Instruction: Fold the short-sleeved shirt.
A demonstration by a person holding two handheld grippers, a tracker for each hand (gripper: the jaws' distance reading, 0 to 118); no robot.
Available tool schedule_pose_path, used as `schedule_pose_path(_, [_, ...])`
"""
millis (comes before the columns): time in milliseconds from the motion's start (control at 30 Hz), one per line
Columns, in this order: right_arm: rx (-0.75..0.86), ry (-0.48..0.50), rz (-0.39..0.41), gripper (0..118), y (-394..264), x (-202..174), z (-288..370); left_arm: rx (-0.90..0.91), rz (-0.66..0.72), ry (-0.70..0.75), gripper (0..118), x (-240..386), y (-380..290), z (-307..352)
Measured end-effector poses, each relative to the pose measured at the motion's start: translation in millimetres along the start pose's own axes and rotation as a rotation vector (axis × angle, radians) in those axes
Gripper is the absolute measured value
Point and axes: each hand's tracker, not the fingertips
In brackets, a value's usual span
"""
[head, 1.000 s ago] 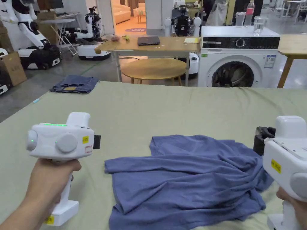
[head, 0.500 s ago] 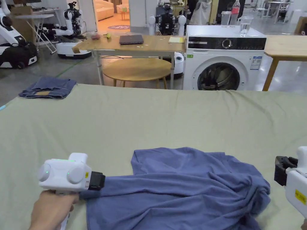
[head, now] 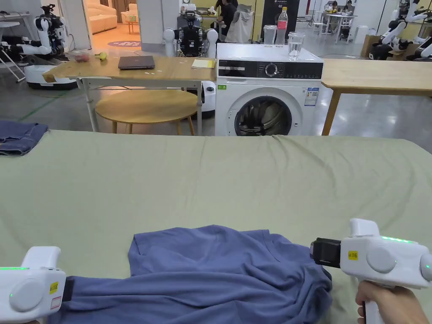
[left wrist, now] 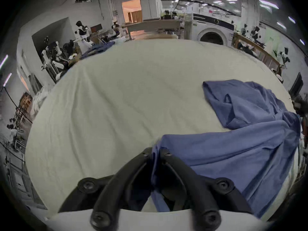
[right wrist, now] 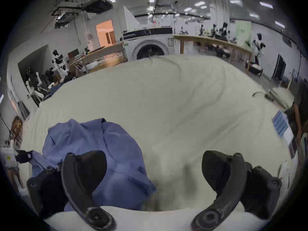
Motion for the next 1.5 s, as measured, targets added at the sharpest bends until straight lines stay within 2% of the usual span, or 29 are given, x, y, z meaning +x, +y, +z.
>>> schedule_pose_path(133, [-0.15,0.05,-0.067,113,-12,-3,-16,0.015,-0.042,0.02,2,-1,7,6])
schedule_pose_path(167, [-0.191,0.078,-0.045,97,-16,-6,-16,0.017,-0.045,0.02,2,-3,7,4])
schedule_pose_path(200, [-0.222,0.082,-0.012,67,-20,-11,-16,0.014,-0.047,0.019,2,-2,8,3])
schedule_pose_path(233, [-0.262,0.034,0.031,30,-26,-20,-15,0.013,-0.048,0.018,2,-1,8,3])
schedule_pose_path(267, [-0.276,0.011,0.043,10,-29,-22,-15,0.012,-0.049,0.019,2,0,8,2])
schedule_pose_path(367, [-0.241,0.074,-0.064,4,-22,-15,-2,0.012,-0.04,0.018,2,-5,7,2])
schedule_pose_path(467, [-0.12,0.055,0.023,4,-11,-18,32,0.076,-0.036,0.035,2,-13,10,19])
schedule_pose_path(567, [0.014,0.079,0.067,4,7,-27,76,0.15,-0.065,0.056,1,-18,21,45])
schedule_pose_path(700, [0.215,0.056,0.197,4,32,-51,137,0.245,-0.086,0.104,1,-26,45,87])
schedule_pose_path(767, [0.297,0.049,0.218,4,47,-62,164,0.283,-0.09,0.126,1,-30,60,106])
schedule_pose_path(933, [0.435,0.063,0.203,4,93,-80,225,0.391,-0.084,0.149,1,-42,104,157])
schedule_pose_path(1100, [0.573,0.011,0.226,4,144,-96,272,0.522,-0.025,0.123,1,-52,153,203])
schedule_pose_path(1233, [0.674,-0.002,0.186,4,185,-102,304,0.62,-0.016,0.133,1,-51,197,236])
schedule_pose_path(1500, [0.74,-0.017,0.15,4,234,-106,321,0.73,0.0,0.135,1,-48,266,264])
